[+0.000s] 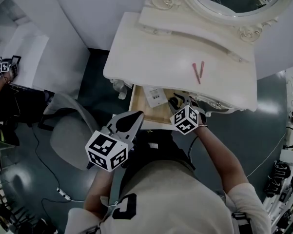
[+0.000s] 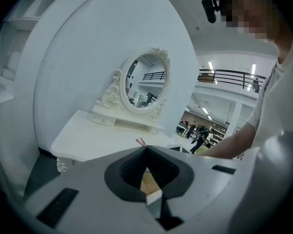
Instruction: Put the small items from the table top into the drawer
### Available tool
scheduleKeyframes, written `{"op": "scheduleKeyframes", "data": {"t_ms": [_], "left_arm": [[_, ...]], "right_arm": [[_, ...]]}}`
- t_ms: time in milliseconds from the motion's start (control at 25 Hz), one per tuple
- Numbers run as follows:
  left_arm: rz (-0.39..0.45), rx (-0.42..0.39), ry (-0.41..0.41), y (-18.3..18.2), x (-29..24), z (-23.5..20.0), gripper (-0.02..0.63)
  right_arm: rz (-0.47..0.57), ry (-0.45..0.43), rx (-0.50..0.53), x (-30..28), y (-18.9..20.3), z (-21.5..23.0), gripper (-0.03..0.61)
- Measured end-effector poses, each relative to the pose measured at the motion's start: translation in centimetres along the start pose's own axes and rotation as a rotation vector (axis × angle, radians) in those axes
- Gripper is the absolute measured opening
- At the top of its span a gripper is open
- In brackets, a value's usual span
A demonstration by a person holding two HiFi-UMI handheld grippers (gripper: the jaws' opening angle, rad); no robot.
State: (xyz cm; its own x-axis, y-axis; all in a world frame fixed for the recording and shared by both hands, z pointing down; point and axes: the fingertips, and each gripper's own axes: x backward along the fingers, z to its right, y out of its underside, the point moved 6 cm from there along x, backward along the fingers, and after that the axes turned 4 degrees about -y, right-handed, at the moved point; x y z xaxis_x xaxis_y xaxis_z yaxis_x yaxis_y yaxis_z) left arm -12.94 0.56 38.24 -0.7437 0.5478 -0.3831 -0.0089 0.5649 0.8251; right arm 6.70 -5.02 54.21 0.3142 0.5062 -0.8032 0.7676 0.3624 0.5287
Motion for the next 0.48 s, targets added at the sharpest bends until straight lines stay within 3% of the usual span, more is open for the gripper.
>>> {"op": "scheduleKeyframes", "data": {"t_ms": [480], "left_arm": [[-0.036, -0.028, 0.107, 0.6, -2.0, 2.3, 0.055]], "right_arm": [[-0.040, 0.124, -0.110, 3.9, 3.3, 2.6, 0.166]]}}
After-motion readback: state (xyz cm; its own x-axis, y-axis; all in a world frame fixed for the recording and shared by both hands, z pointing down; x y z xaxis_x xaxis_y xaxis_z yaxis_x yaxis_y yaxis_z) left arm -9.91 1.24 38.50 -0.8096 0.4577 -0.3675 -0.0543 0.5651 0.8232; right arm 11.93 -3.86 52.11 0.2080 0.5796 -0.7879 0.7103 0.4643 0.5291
